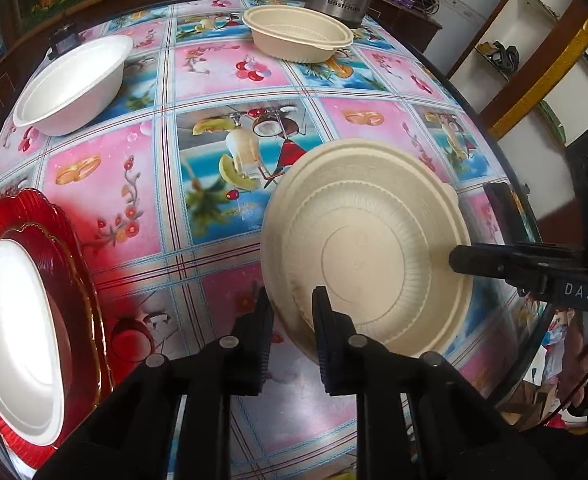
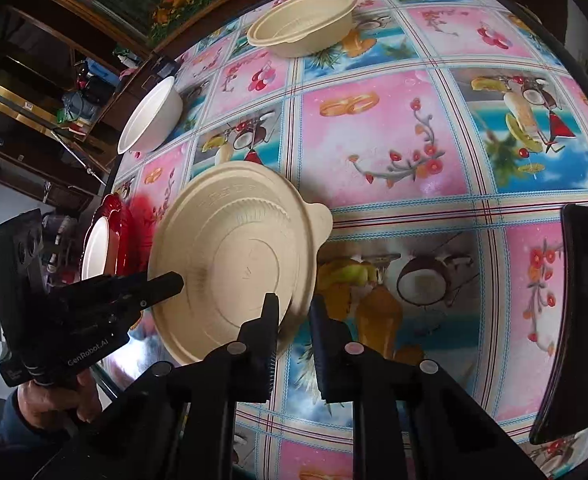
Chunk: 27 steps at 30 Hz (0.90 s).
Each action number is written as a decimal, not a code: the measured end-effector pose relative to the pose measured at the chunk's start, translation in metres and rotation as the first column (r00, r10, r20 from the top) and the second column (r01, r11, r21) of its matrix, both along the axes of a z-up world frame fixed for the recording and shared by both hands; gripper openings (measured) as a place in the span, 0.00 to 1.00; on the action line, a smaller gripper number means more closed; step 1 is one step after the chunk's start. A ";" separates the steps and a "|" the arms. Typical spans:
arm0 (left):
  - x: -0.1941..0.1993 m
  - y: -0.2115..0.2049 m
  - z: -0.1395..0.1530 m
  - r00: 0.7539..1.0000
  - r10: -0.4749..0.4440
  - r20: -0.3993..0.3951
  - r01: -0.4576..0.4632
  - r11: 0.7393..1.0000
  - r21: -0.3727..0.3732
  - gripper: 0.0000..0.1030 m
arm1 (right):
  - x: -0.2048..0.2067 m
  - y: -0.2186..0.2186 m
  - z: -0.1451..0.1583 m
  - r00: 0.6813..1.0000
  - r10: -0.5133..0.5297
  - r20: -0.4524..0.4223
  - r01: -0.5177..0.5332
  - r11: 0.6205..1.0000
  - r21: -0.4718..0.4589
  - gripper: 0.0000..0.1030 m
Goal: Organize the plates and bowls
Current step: 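Hand the beige paper bowl from the right tool into the left tool, then lower the beige paper bowl onto the white plate stack with the left tool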
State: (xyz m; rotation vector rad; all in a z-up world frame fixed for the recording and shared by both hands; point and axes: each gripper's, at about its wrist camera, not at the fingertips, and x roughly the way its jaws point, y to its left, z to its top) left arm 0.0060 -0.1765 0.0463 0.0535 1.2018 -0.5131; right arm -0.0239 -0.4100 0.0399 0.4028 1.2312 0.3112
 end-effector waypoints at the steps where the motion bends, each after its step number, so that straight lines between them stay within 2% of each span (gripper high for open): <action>1: -0.001 0.000 0.001 1.000 0.001 0.006 -0.001 1.000 0.004 0.18 | -0.001 0.000 0.000 1.000 -0.002 -0.002 0.002 1.000 0.004 0.15; 15: -0.012 0.011 0.034 0.993 0.011 0.121 -0.016 0.999 0.037 0.18 | -0.008 0.008 0.026 0.999 0.007 0.038 -0.008 0.999 0.032 0.15; 27: -0.018 0.042 0.054 0.981 0.082 0.177 -0.089 0.995 0.033 0.18 | -0.002 0.039 0.046 0.994 0.072 0.079 -0.074 0.997 0.034 0.15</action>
